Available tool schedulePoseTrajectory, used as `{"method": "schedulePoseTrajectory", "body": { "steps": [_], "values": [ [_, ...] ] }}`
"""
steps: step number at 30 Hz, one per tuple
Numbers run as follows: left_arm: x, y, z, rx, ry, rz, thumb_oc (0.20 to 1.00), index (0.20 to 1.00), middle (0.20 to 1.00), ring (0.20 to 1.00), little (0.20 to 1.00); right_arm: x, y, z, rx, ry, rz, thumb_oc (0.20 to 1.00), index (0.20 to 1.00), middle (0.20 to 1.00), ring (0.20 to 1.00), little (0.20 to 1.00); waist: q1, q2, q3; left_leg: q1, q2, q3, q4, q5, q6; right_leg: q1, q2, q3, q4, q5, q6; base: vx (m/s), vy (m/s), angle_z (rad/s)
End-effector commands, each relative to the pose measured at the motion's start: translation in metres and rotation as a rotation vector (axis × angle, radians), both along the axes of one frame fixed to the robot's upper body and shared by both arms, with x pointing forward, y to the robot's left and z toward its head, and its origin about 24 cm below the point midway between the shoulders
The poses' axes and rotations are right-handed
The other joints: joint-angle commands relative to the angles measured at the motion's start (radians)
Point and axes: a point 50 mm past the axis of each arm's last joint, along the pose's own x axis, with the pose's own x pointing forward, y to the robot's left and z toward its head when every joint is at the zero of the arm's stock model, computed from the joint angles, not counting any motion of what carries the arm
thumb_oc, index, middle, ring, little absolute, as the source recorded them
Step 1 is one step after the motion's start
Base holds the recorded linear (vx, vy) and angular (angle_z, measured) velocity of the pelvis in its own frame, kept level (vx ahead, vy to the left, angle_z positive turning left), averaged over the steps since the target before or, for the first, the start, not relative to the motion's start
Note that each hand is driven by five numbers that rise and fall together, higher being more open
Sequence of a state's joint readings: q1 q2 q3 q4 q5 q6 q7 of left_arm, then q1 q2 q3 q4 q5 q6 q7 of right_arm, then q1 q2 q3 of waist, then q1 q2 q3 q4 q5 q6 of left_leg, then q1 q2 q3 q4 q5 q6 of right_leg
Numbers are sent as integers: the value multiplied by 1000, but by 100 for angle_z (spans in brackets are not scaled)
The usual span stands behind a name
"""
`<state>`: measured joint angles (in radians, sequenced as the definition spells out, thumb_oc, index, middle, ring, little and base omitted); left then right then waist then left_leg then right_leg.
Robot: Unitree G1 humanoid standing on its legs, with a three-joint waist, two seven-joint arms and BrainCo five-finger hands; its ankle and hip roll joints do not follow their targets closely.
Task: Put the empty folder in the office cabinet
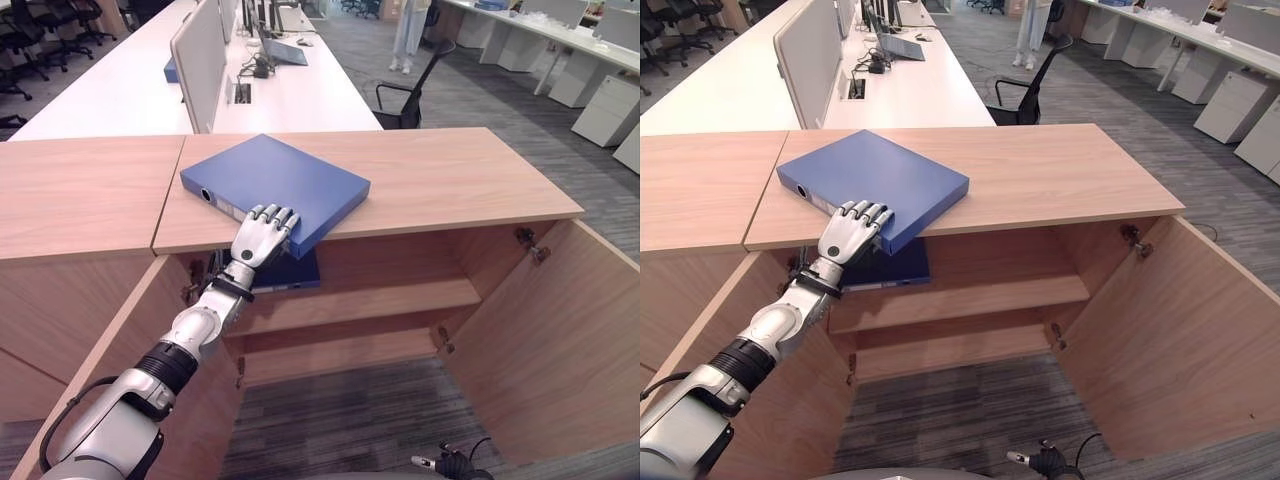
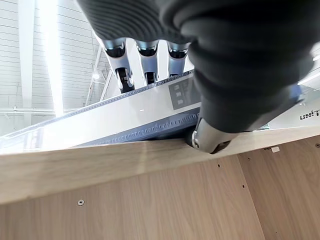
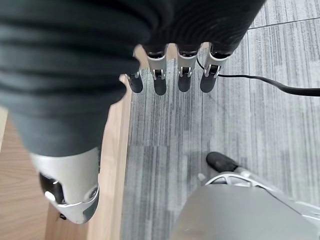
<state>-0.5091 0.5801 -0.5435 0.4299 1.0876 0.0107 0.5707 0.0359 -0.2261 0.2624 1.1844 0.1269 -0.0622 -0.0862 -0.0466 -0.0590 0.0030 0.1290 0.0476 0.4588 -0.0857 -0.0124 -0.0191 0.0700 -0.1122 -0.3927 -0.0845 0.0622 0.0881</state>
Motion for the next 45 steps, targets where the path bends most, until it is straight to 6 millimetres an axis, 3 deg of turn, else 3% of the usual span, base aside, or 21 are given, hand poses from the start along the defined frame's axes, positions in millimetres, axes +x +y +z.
{"method": "schedulePoseTrajectory", "body": {
  "steps": [1,4,5,8,12,13,16,17,19,20,22,23,25,27,30,35,40,42,45],
  "values": [
    [-10,31,-44,-147,241,187,200,200,200,200,200,8,11,-1,13,-23,-6,1000,1000,1000,1000,1000,3,-29,26,-3,-12,-45,1,-66,8,26,-8,-34,51,-69,62,0,0,0],
    [-13,32,-44,-202,247,196,200,200,200,200,200,7,12,-1,16,-21,-10,1000,1000,1000,1000,1000,3,-29,26,-3,-11,-47,1,-65,7,27,-7,-36,49,-70,61,0,0,0],
    [-17,30,-44,-313,243,192,200,200,200,200,200,7,15,-2,27,-21,-26,1000,1000,1000,1000,1000,10,-33,31,-6,-11,-49,1,-63,6,27,-6,-40,47,-70,60,0,0,0],
    [-29,30,-43,-421,249,179,200,200,200,200,200,10,19,-2,43,-29,-42,1000,1000,1000,1000,1000,17,-37,35,-10,-8,-55,2,-60,5,26,-6,-46,46,-69,58,-8,-10,0],
    [-31,16,-33,-566,242,97,200,200,200,200,200,16,23,-1,64,-46,-60,1000,1000,1000,1000,1000,27,-41,40,-17,-7,-63,2,-56,3,23,-4,-57,45,-70,57,-11,-29,6],
    [-35,3,-15,-656,235,-22,200,200,200,200,200,22,24,1,72,-65,-65,1000,1000,1000,1000,1000,32,-41,43,-23,-8,-67,2,-54,2,21,-3,-61,46,-70,57,0,0,0],
    [-60,-19,12,-854,335,-288,200,200,200,200,200,36,25,5,96,-114,-78,1000,1000,1000,1000,1000,44,-38,49,-30,-10,-76,2,-50,2,19,-5,-69,43,-66,57,3,-5,10],
    [-79,-30,33,-1052,427,-496,200,200,200,200,200,50,24,11,134,-181,-110,1000,1000,1000,1000,1000,49,-33,48,-35,-12,-82,2,-46,2,16,-7,-76,40,-61,59,0,5,14],
    [-90,-26,49,-1240,495,-640,200,200,200,200,200,64,20,20,166,-257,-136,1000,1000,1000,1000,1000,54,-26,49,-39,-12,-86,2,-44,2,13,-9,-82,38,-58,60,-7,10,18],
    [-97,-20,59,-1375,551,-742,200,200,200,200,200,80,15,31,207,-340,-156,1000,1000,1000,1000,1000,60,-23,48,-40,-14,-89,2,-43,1,14,-11,-89,35,-53,61,-4,10,27],
    [-102,-16,61,-1487,621,-822,200,200,200,200,200,97,10,45,252,-437,-171,1000,1000,1000,1000,1000,64,-19,49,-38,-15,-89,2,-41,-1,16,-12,-94,34,-51,62,-2,3,19],
    [-106,-17,61,-1586,703,-897,200,200,200,200,200,115,5,63,301,-554,-197,1000,1000,1000,1000,1000,65,-16,51,-38,-15,-88,2,-40,-3,18,-13,-100,34,-50,62,3,0,5],
    [-111,-16,65,-1678,769,-992,200,200,200,200,200,131,-2,89,377,-721,-260,1000,1000,1000,1000,1000,66,-9,53,-36,-16,-88,2,-39,-4,22,-14,-105,34,-49,63,0,0,0],
    [-115,-8,65,-1729,745,-986,200,200,200,200,200,141,-12,119,422,-911,-321,1000,1000,1000,1000,1000,66,-5,52,-32,-17,-90,2,-40,-3,28,-16,-109,34,-50,63,8,1,3],
    [-113,-2,58,-1764,700,-906,200,200,200,200,200,142,-21,140,420,-1036,-375,1000,1000,1000,1000,1000,63,-3,52,-29,-18,-92,3,-40,-2,32,-17,-112,35,-52,63,6,-1,3],
    [-117,16,43,-1761,633,-714,200,200,200,200,200,127,-44,152,331,-1118,-489,1000,1000,1000,1000,1000,55,-3,52,-29,-15,-100,2,-44,0,31,-15,-107,32,-54,61,0,0,0],
    [-119,23,39,-1742,589,-644,200,200,200,200,200,121,-56,153,254,-1126,-527,1000,1000,1000,1000,1000,52,-3,53,-30,-14,-102,2,-44,1,30,-15,-103,30,-54,62,0,0,0],
    [-120,35,37,-1675,520,-537,200,200,200,200,200,112,-71,158,175,-1150,-585,1000,1000,1000,1000,1000,48,-5,53,-31,-12,-104,2,-46,2,29,-13,-100,27,-55,61,0,0,0],
    [-119,41,35,-1645,497,-497,200,200,200,200,200,112,-74,168,134,-1176,-528,1000,1000,1000,1000,1000,45,-6,54,-32,-11,-104,2,-46,1,28,-13,-98,27,-55,61,0,0,0]
  ]
}}
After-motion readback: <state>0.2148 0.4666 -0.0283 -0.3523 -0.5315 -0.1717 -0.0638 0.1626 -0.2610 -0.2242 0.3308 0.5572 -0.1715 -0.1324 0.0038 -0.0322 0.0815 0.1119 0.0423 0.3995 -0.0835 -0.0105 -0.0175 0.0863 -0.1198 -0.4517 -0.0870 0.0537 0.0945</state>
